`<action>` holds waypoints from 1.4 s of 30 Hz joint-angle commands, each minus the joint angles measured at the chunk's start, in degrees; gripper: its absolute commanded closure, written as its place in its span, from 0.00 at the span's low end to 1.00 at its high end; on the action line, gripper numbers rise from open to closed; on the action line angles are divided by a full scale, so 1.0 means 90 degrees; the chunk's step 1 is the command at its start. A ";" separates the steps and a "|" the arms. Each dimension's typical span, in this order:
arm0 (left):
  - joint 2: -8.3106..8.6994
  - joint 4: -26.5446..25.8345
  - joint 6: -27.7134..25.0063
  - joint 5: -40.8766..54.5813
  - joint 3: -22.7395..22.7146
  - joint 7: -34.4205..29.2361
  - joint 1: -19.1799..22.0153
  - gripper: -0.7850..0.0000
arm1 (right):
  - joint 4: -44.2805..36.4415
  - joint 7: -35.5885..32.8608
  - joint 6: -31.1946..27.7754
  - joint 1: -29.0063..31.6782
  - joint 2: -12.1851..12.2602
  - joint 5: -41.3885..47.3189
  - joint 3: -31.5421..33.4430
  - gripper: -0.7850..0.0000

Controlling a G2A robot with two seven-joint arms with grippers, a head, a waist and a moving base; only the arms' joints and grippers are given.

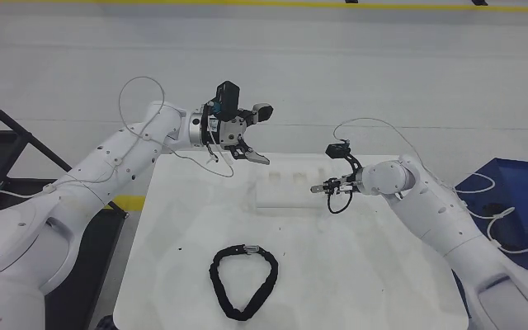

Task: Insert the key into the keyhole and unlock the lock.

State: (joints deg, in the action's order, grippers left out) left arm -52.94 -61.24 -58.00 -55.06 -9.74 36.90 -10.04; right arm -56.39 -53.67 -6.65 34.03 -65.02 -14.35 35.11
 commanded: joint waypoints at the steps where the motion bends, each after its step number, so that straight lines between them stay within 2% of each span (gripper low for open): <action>1: 0.0000 0.0000 0.0000 0.0000 0.0000 0.0000 0.0000 0.00 | 0.0155 -0.0040 0.0136 -0.0056 -0.0109 0.0034 -0.0116 0.00; 7: 0.0000 0.0000 0.0000 0.0000 0.0000 0.0000 0.0000 0.00 | 0.0545 -0.0078 0.0152 -0.0246 -0.0372 0.0005 -0.0352 0.00; 25: 0.0000 0.0000 0.0000 0.0000 0.0000 0.0000 0.0000 0.00 | 0.0463 -0.0008 0.0223 -0.0215 -0.0337 -0.0026 -0.0224 0.00; 29: 0.0000 0.0000 0.0000 0.0000 0.0000 0.0000 0.0000 0.00 | 0.0428 -0.0280 0.0347 -0.0239 -0.0317 -0.0265 -0.0206 0.00; 35: 0.0000 0.0000 0.0000 0.0000 0.0000 0.0000 0.0000 0.00 | 0.0547 -0.0341 0.0164 -0.0245 -0.0402 -0.0211 -0.0195 0.00; 38: 0.0000 0.0000 0.0000 0.0000 0.0000 0.0000 0.0000 0.00 | 0.0733 -0.0352 0.0033 -0.0273 -0.0465 -0.0194 -0.0220 0.08; 42: 0.0000 0.0000 0.0000 0.0000 0.0000 0.0000 0.0000 0.00 | 0.1001 -0.0360 -0.0072 -0.0323 -0.0564 -0.0187 -0.0270 0.25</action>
State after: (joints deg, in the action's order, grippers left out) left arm -52.94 -61.24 -58.00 -55.06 -9.74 36.90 -10.04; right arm -47.86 -56.97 -7.12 31.21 -69.94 -16.05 32.74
